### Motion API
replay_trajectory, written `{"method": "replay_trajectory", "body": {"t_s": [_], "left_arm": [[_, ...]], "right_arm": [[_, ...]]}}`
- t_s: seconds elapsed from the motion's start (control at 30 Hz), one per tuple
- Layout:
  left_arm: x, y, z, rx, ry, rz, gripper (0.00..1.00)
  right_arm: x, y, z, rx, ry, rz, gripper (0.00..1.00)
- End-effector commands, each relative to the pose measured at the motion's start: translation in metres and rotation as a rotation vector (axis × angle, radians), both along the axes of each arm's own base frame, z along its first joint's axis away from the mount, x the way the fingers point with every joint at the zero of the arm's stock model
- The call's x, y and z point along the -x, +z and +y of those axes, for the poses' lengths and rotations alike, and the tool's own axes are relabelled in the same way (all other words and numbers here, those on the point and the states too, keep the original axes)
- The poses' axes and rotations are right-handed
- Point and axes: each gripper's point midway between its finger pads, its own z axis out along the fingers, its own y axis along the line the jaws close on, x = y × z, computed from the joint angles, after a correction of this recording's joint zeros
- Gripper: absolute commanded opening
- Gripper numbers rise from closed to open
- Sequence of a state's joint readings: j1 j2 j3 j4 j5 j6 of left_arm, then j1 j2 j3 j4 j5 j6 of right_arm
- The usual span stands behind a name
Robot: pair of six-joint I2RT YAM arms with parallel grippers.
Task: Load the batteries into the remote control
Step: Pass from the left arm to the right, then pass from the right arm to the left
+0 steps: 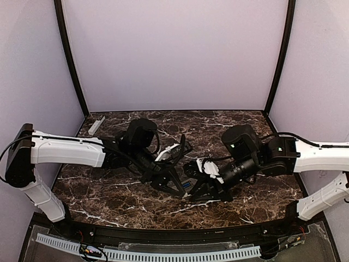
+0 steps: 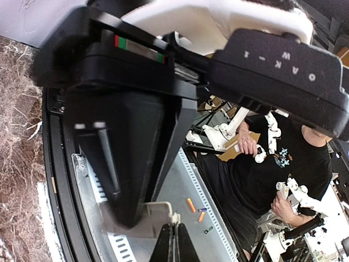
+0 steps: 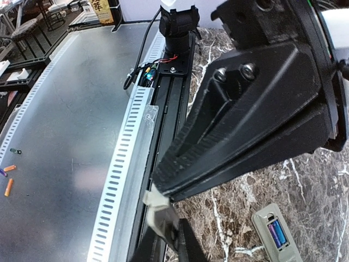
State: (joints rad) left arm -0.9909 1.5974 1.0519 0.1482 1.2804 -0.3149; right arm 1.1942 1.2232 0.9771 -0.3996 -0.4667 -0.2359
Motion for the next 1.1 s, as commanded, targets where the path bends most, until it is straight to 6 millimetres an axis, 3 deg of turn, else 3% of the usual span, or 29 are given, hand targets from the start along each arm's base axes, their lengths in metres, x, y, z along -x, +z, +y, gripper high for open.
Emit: {"method": "replay_trajectory", "body": {"t_s": [0.0, 0.13, 0.2, 0.23, 0.27, 0.3, 0.33, 0.37, 0.4, 0.43, 0.57, 0.6, 0.63, 0.67, 0.83, 1.07], "left_arm": [[0.0, 0.001, 0.002, 0.038, -0.003, -0.002, 0.04], [-0.014, 0.002, 0.009, 0.073, 0.084, -0.071, 0.4], [-0.029, 0.004, 0.018, 0.1, 0.18, -0.158, 0.49], [-0.044, -0.001, 0.018, 0.119, 0.261, -0.279, 0.53], [-0.043, 0.001, 0.029, 0.109, 0.3, -0.344, 0.6], [-0.057, 0.012, 0.036, 0.153, 0.398, -0.524, 0.63], [-0.06, 0.001, 0.044, 0.131, 0.434, -0.592, 0.67], [-0.07, 0.012, 0.055, 0.166, 0.509, -0.763, 0.69], [-0.072, 0.004, 0.064, 0.145, 0.529, -0.827, 0.71], [-0.077, 0.013, 0.073, 0.174, 0.559, -0.983, 0.72], [-0.069, -0.004, 0.093, 0.075, 0.459, -1.286, 0.72], [-0.065, 0.002, 0.091, 0.072, 0.44, -1.336, 0.72], [-0.062, -0.009, 0.092, 0.04, 0.373, -1.378, 0.71], [-0.058, -0.002, 0.088, 0.039, 0.347, -1.414, 0.7], [-0.043, -0.025, 0.075, -0.051, 0.09, -1.532, 0.64], [-0.026, -0.046, 0.05, -0.067, -0.067, -1.597, 0.62]], "right_arm": [[0.001, 0.011, 0.005, -0.028, 0.006, -0.026, 0.01], [0.003, 0.013, 0.005, -0.024, 0.007, 0.003, 0.0], [0.003, 0.013, 0.005, -0.017, 0.0, 0.033, 0.0], [0.002, 0.012, 0.004, -0.015, -0.003, 0.057, 0.0], [0.001, 0.013, 0.003, -0.016, -0.009, 0.085, 0.0], [-0.002, 0.012, 0.002, -0.014, -0.013, 0.123, 0.0], [-0.006, 0.011, 0.001, -0.01, -0.023, 0.169, 0.0], [-0.01, 0.011, 0.0, -0.005, -0.033, 0.216, 0.0], [-0.014, 0.011, -0.001, -0.005, -0.038, 0.26, 0.0], [-0.017, 0.009, -0.002, 0.003, -0.044, 0.308, 0.0], [-0.024, -0.001, -0.002, 0.055, -0.031, 0.484, 0.0], [-0.023, -0.003, -0.002, 0.068, -0.021, 0.521, 0.0], [-0.023, -0.007, -0.002, 0.086, -0.016, 0.549, 0.0], [-0.025, -0.01, -0.001, 0.096, -0.018, 0.564, 0.0], [-0.022, -0.005, 0.005, 0.091, 0.04, 0.645, 0.0], [-0.021, -0.011, 0.013, 0.122, 0.069, 0.736, 0.0]]}}
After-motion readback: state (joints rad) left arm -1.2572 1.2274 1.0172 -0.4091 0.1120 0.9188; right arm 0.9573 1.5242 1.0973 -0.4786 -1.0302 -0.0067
